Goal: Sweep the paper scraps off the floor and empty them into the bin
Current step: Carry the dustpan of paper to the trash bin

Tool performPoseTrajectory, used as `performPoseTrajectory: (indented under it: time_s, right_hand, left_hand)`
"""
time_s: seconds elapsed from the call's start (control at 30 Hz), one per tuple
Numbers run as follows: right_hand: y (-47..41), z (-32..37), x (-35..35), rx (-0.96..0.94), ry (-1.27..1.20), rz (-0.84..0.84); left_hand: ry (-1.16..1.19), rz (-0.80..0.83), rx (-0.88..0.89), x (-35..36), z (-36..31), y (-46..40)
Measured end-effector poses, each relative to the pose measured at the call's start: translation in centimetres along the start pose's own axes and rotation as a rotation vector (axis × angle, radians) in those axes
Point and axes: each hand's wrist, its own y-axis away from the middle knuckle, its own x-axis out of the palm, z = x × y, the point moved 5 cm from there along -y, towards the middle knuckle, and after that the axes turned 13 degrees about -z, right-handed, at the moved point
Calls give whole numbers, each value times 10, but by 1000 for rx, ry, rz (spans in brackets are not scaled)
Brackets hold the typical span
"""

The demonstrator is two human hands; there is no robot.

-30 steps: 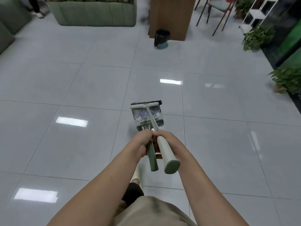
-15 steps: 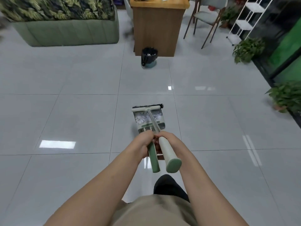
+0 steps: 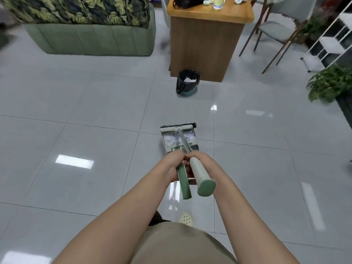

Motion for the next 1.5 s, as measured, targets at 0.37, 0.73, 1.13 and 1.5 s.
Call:
performPoseTrajectory:
  time_s: [0.37, 0.73, 1.13, 1.5]
  right_hand:
    - [-188, 235, 32, 18, -2, -43]
    - [-329, 423, 51, 180, 67, -75]
    - [-476, 537, -31, 582, 328, -144]
    - [-513, 551, -62, 617, 473, -121]
  left_hand:
    - [1, 12, -19, 88, -241, -170]
    - [-108, -8, -100, 152, -427, -310]
    - [-32, -153, -251, 212, -447, -408]
    - [284, 8, -217, 227, -436, -415]
